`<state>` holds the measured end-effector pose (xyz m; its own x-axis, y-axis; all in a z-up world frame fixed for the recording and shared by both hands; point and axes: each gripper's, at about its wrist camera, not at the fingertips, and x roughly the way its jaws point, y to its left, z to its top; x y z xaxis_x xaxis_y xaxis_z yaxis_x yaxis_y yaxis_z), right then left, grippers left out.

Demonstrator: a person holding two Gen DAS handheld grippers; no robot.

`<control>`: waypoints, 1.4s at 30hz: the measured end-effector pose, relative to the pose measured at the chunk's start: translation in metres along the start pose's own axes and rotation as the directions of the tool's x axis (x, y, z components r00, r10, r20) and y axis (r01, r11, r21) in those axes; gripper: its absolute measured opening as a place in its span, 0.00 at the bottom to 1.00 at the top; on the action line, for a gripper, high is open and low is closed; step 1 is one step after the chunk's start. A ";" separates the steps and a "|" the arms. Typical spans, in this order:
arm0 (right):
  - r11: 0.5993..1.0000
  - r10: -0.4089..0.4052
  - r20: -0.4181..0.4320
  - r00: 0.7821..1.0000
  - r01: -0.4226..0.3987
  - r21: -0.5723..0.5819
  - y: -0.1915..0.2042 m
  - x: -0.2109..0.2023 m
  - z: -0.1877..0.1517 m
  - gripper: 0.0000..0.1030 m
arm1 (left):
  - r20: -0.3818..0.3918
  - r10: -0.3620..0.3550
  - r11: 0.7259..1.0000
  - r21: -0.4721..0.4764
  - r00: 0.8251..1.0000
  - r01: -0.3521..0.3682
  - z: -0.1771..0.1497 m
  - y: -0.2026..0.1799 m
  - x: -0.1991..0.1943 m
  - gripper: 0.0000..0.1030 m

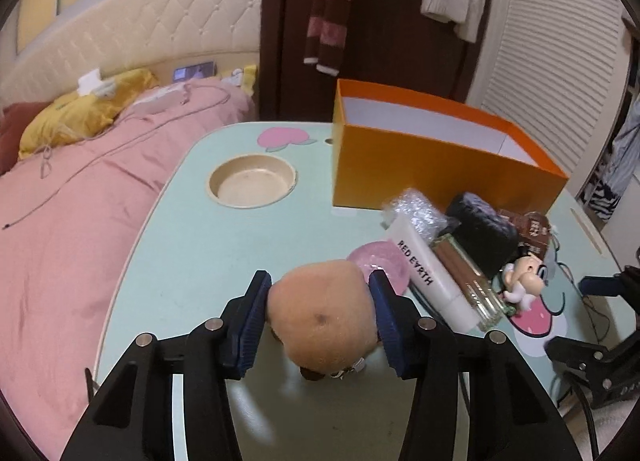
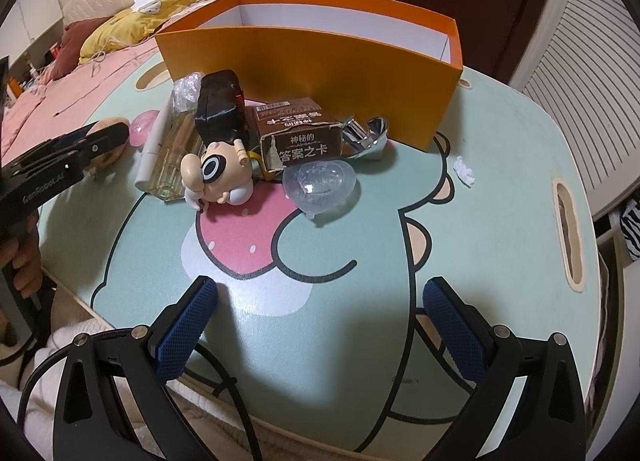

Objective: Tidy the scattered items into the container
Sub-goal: 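Grasp the brown plush toy with the left gripper while the right grasps the clear egg, then carry the plush toy into the box with left gripper while right drops the egg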

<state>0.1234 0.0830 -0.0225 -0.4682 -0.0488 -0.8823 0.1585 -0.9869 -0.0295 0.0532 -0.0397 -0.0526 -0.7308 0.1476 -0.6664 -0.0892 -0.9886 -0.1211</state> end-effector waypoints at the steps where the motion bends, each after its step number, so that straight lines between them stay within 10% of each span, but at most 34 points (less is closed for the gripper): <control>1: 1.000 0.004 0.007 1.000 -0.004 0.001 -0.001 0.000 0.000 0.98 | 0.010 -0.013 1.000 -0.011 1.000 0.013 -0.002 0.001 -0.002 0.47; 4: 0.999 0.018 0.056 0.998 -0.019 0.026 -0.007 -0.007 0.003 0.69 | 0.048 -0.075 0.995 -0.068 0.996 0.078 -0.007 0.005 -0.011 0.47; 22: 0.997 0.074 0.139 0.988 -0.068 -0.049 -0.013 0.009 0.032 0.39 | 0.117 -0.102 0.994 -0.025 0.988 0.106 -0.006 -0.004 -0.020 0.47; 42: 0.985 0.159 0.306 0.939 -0.174 0.022 -0.045 -0.036 0.037 0.38 | 0.199 -0.133 0.991 0.036 0.971 0.128 0.022 -0.024 -0.039 0.47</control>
<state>0.1007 0.1235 0.0284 -0.6803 -0.2495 -0.6892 0.2183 -0.9666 0.1344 0.0687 -0.0223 -0.0079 -0.8327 0.2687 -0.4842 -0.2065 -0.9620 -0.1787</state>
